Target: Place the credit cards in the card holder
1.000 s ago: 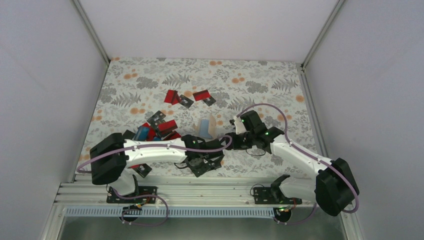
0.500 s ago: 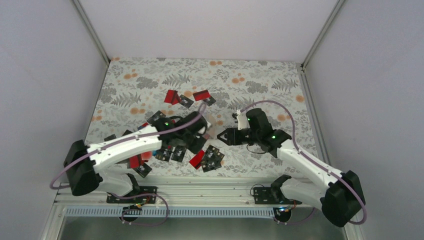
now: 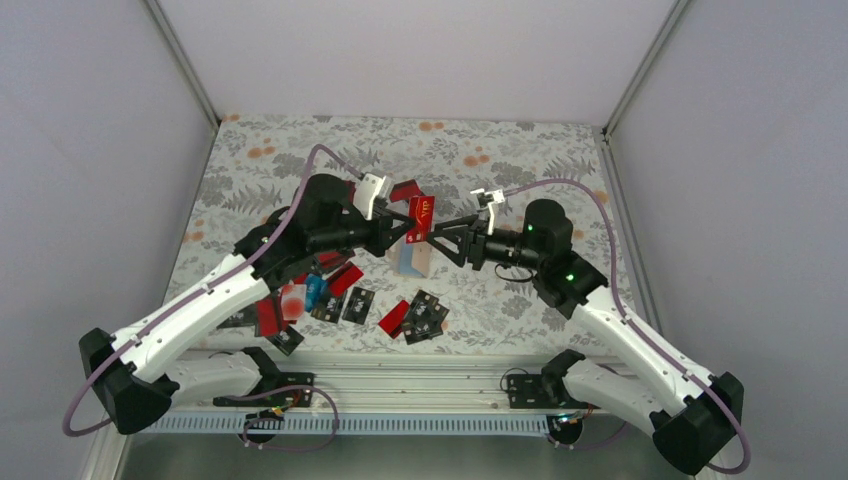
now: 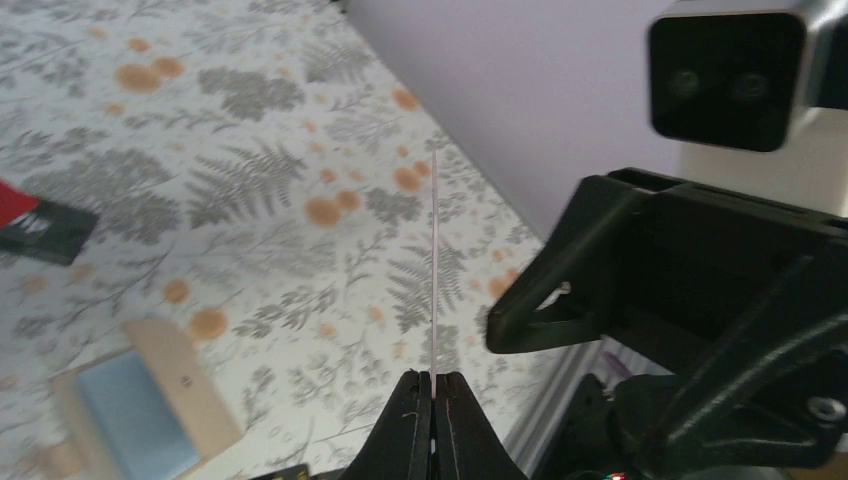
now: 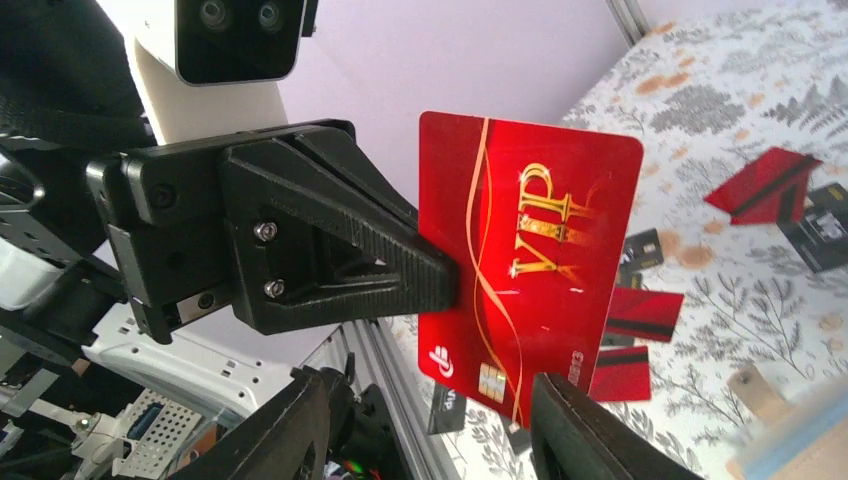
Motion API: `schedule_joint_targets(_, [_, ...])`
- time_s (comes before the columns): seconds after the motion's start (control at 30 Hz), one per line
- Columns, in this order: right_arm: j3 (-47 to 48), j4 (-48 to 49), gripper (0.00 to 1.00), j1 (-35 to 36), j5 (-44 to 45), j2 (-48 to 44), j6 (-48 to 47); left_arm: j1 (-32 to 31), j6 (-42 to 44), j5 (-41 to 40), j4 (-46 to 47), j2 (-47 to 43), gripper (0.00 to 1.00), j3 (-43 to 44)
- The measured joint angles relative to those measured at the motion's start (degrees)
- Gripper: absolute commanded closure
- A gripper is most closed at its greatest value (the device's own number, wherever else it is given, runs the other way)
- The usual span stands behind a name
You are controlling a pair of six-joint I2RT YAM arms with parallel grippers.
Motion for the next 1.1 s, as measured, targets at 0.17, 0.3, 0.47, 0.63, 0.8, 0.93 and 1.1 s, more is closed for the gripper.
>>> schedule_joint_targets(0.17, [1.0,2.1,0.45,-0.2,-1.2,-0.3,0.4,0.2,-1.2,5.0,4.2,-1.1,0.98,0.0])
schedule_joint_targets(0.3, [2.5,2.1,0.43,-0.6,-1.8,-0.5,0.4,0.6,-1.4,7.2,5.8,-2.4,0.98,-0.1])
schedule_joint_targets(0.47, [3.4,1.9,0.41,-2.2,-2.0,-2.0,0.2,0.7,-1.3,9.7,6.4,-4.2,0.98,-0.1])
schedule_joint_targets(0.63, [4.5,1.2,0.5,-3.5,-4.0,-1.9,-0.2,0.6,-1.2,12.9,6.9,-5.2,0.98,-0.1])
schedule_joint_targets(0.8, [5.7,1.6,0.69,-3.8,-9.8,-1.1,-0.6,0.6,-1.2,15.3,7.9,-5.3,0.98,-0.1])
schedule_joint_targets(0.93, [6.0,2.5,0.85,-3.8,-13.9,-0.6,-0.6,0.6,-1.1,17.0,9.0,-5.2,0.98,-0.1])
schedule_joint_targets(1.1, [6.2,3.4,0.96,-4.0,-16.4,-0.6,-0.5,0.5,-1.0,18.3,9.5,-5.2,0.97,-0.1])
